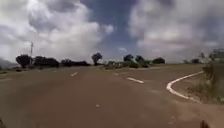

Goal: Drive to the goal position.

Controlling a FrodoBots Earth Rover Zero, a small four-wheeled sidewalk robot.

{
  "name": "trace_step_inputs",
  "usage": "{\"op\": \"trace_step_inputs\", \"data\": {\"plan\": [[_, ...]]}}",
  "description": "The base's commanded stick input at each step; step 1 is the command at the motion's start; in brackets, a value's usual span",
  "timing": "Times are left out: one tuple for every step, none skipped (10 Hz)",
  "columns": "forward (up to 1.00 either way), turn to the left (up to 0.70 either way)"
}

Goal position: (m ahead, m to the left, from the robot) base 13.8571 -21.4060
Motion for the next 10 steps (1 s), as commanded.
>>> {"op": "trace_step_inputs", "data": {"plan": [[1.00, 0.00], [1.00, 0.00], [1.00, 0.00], [1.00, 0.00], [1.00, 0.00], [1.00, 0.00], [1.00, 0.00], [1.00, 0.00], [1.00, 0.00], [1.00, 0.00]]}}
